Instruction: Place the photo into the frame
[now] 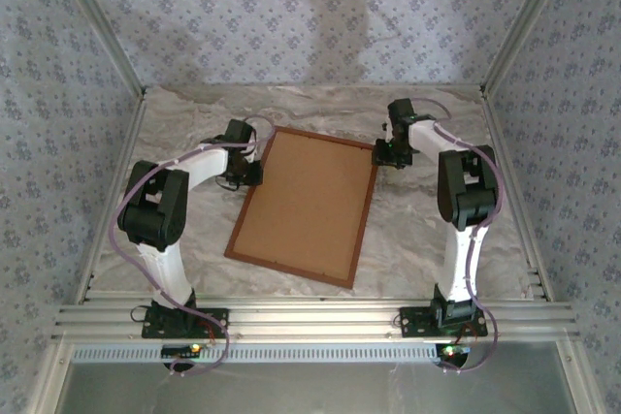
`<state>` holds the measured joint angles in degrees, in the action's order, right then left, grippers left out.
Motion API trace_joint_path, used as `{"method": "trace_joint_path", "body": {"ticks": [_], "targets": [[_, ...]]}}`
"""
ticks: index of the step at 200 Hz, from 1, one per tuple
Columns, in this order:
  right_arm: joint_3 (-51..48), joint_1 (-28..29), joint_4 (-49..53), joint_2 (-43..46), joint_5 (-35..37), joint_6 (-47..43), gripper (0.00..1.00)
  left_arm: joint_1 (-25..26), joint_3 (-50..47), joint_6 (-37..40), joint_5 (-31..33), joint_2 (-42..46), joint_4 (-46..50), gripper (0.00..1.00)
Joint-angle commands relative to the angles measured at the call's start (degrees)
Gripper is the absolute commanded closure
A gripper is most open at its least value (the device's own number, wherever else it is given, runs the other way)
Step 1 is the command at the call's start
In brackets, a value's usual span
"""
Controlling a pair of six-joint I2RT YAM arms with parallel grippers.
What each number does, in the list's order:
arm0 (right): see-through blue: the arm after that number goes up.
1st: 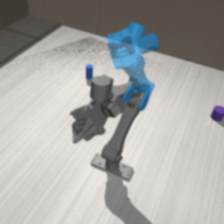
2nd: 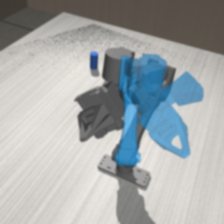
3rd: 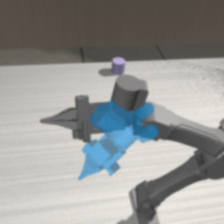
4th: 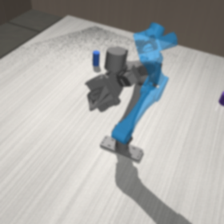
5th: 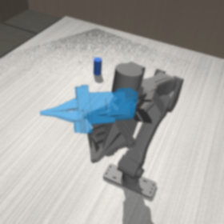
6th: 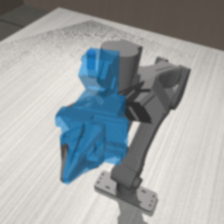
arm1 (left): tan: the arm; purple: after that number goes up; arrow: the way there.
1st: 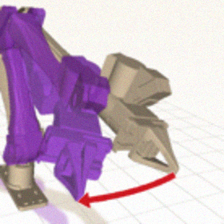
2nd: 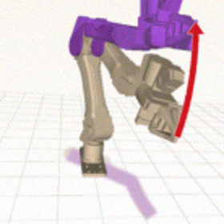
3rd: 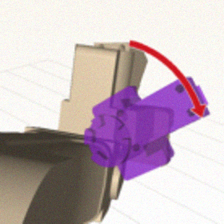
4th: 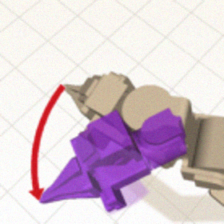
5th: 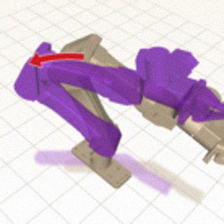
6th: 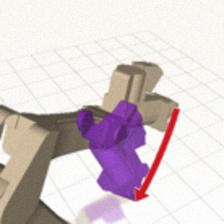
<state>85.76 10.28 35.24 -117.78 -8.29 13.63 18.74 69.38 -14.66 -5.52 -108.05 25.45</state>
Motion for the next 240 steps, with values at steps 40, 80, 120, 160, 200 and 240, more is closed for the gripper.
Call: {"method": "trace_joint_path", "body": {"ticks": [40, 80, 120, 160, 200, 240], "targets": [[2.91, 0.47, 1.64, -2.71, 0.03, -0.54, 0.61, -0.55, -1.97, -1.17, 0.14, -2.08, -0.23, 0.8], [3.37, 0.73, 1.76, -3.49, -0.14, -0.64, 0.61, -0.51, -1.91, -1.08, -0.02, -2.32, -0.25, 0.8], [3.84, 1.64, 2.29, -4.54, 0.71, -0.62, 0.61, -0.55, -1.91, -1.16, -0.55, -2.64, -0.4, 0.8], [5.6, 3.24, 4.41, -6.26, 3.79, -1.06, 0.61, -0.56, -1.9, -1.01, -0.72, -2.68, -0.3, 0.8], [6.87, 4.89, 6.22, -8.31, 8.19, -1.06, 0.61, -0.55, -1.98, -0.86, -0.81, -2.78, -0.23, 0.8], [9.95, 7.24, 9.7, -10.58, 11.08, -1.94, 0.61, -0.55, -1.8, -0.73, -1.01, -2.56, 0.03, 0.8]]}}
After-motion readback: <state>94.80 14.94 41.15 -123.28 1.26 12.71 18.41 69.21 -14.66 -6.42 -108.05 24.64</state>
